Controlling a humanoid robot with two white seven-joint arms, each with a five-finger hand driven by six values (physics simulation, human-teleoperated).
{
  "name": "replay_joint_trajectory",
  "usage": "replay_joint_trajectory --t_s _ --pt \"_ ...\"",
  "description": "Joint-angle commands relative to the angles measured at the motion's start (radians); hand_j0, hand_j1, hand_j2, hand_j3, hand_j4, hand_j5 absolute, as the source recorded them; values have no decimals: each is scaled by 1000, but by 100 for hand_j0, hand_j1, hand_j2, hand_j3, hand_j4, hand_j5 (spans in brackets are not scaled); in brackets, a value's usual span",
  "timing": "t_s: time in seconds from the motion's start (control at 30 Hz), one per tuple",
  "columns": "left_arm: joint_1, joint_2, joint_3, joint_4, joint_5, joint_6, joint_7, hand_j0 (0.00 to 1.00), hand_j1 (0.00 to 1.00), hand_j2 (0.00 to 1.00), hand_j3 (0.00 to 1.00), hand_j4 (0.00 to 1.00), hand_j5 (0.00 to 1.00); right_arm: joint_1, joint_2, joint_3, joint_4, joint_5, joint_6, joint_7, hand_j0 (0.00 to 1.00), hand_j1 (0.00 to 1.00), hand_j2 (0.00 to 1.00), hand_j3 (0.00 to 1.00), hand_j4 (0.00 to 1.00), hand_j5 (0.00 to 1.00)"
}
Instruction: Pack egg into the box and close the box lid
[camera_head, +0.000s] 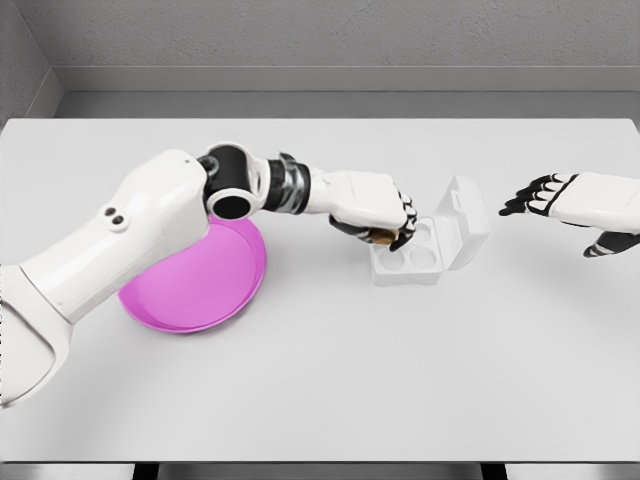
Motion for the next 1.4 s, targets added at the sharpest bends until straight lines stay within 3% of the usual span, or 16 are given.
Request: replay_joint_trajectory --t_s 0.0,0.13,0.4,0.57,0.6,0.7,1.37 --pt "0 -27 -9 40 5 2 0 35 35 35 35 35 35 0 -1 0 0 -5 3 0 100 100 100 100 100 100" --pt "0 -47 -11 80 5 2 0 36 36 36 36 36 36 0 -1 0 1 -5 3 0 100 100 100 100 100 100" --pt "0 -57 -20 77 8 2 0 44 44 44 44 44 44 0 -1 0 0 -5 3 0 100 100 100 100 100 100" --pt "0 -53 -20 77 14 2 2 60 60 60 60 60 60 0 -3 0 0 -5 3 0 100 100 100 100 100 100" --pt "0 -53 -20 76 16 2 2 70 70 70 70 70 70 0 -3 0 0 -3 3 0 100 100 100 100 100 100" --pt "0 -53 -20 73 19 2 3 78 78 78 78 78 78 0 -3 -2 0 -5 3 0 100 100 100 100 100 100" --pt "-2 -54 -20 71 45 2 5 97 97 97 97 97 97 0 0 -5 -3 -5 3 0 100 100 100 100 100 100"
